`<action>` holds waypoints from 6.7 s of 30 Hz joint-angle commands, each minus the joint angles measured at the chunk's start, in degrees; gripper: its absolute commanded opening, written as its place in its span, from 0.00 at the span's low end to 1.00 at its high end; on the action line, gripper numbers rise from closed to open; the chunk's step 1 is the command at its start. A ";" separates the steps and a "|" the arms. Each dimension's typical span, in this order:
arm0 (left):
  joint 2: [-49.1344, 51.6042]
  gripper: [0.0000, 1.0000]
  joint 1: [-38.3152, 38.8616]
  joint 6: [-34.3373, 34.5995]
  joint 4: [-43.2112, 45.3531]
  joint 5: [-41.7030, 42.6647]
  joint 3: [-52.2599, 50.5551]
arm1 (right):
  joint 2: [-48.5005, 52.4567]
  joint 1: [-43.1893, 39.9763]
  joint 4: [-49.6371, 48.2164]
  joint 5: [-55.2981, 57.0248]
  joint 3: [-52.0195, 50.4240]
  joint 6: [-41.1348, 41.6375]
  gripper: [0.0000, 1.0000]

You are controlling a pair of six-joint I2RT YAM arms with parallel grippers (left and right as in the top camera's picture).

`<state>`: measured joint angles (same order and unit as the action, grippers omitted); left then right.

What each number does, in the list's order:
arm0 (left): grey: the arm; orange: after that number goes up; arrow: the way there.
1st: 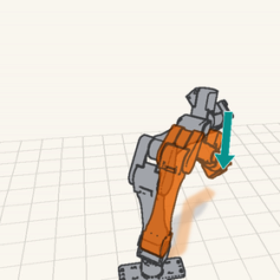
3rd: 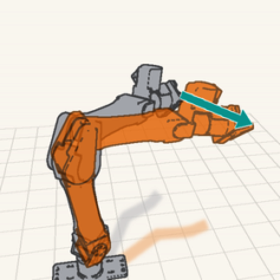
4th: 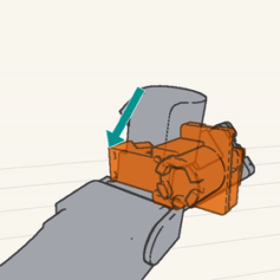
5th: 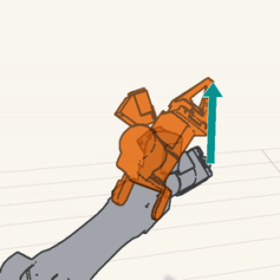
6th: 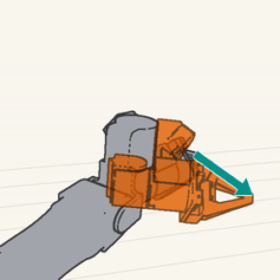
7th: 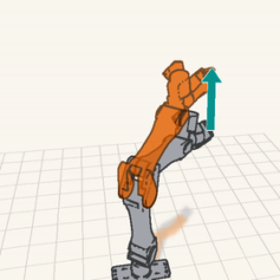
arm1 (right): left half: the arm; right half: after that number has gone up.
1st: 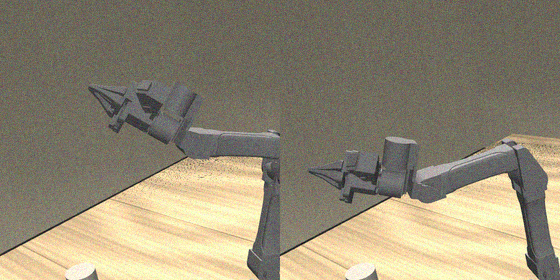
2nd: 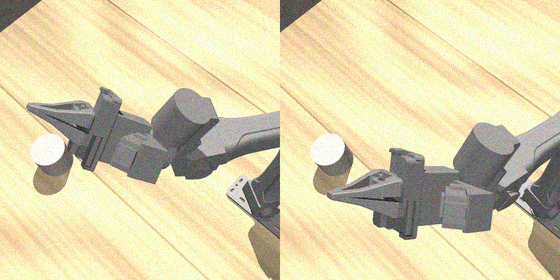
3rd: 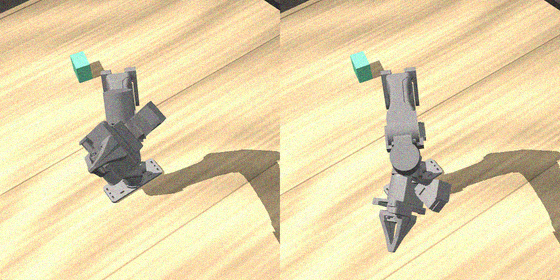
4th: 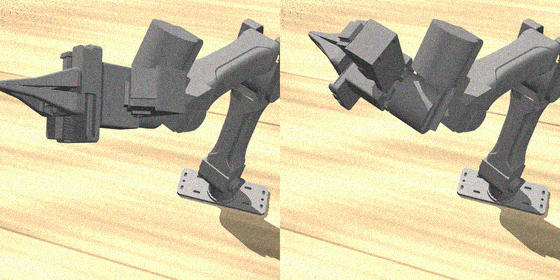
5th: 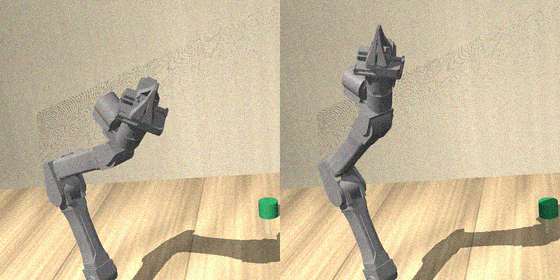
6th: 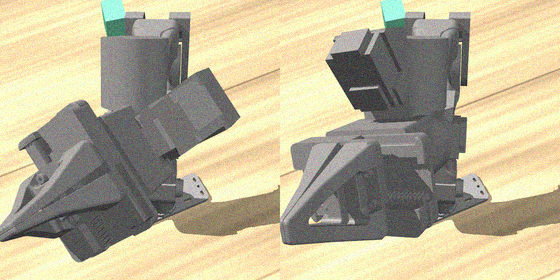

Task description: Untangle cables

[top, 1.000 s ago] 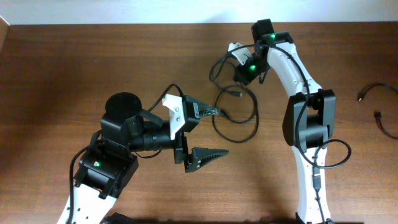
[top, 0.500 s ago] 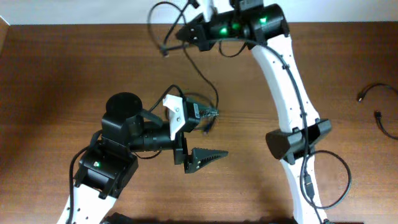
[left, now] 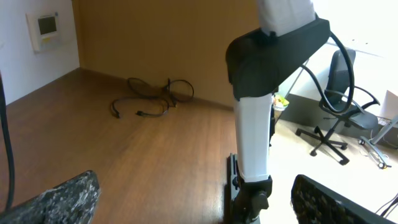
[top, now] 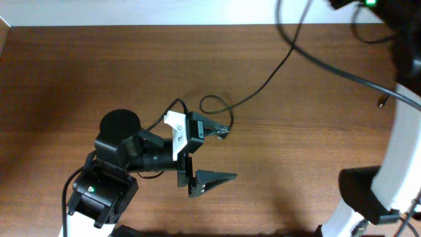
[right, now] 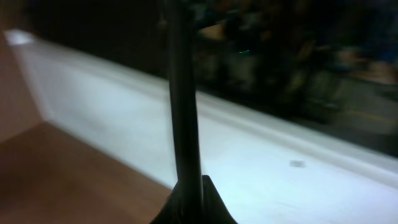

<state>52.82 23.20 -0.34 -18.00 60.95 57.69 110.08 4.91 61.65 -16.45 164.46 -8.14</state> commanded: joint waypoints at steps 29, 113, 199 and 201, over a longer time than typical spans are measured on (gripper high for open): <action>-0.39 0.99 0.00 0.35 -0.57 0.04 0.20 | 5.79 -38.14 1.84 6.49 -55.52 -28.13 0.99; 2.51 0.99 -10.88 8.02 -13.03 -53.90 0.20 | -83.01 -12.04 -17.44 -2.43 -130.07 7.15 0.99; -52.52 0.99 -26.73 -2.25 4.44 -64.35 -53.53 | -109.90 -12.04 -63.87 15.91 -164.15 4.63 0.98; -52.52 0.99 -26.73 -2.25 4.44 -64.35 -53.53 | -109.90 -12.02 -59.54 17.20 -164.15 9.05 0.99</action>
<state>0.62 -3.25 -3.36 -13.87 -3.22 4.60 0.80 -7.18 -0.36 -2.22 0.69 -4.10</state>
